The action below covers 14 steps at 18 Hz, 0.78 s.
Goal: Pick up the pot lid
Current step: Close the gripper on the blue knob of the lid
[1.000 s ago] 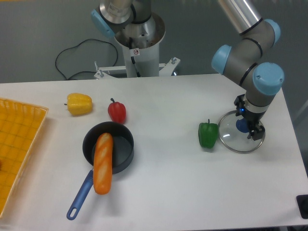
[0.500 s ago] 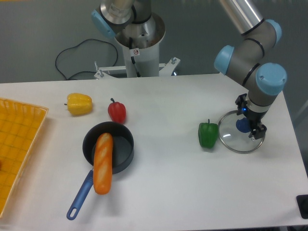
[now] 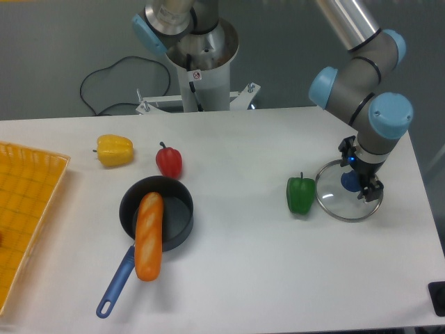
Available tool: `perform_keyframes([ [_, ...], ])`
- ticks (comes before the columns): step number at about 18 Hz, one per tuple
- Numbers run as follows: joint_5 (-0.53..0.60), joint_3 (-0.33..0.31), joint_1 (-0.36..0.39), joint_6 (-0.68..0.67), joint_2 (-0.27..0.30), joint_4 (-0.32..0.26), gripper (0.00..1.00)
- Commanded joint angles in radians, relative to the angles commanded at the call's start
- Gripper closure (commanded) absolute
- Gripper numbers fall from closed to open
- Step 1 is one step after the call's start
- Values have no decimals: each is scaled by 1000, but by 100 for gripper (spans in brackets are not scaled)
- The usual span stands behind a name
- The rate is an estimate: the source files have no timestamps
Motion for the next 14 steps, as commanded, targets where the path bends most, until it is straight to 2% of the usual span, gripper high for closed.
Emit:
perform_keyframes([
  [10, 2, 5, -2, -2, -5, 0, 1],
  [14, 6, 9, -3, 0, -6, 0, 10],
])
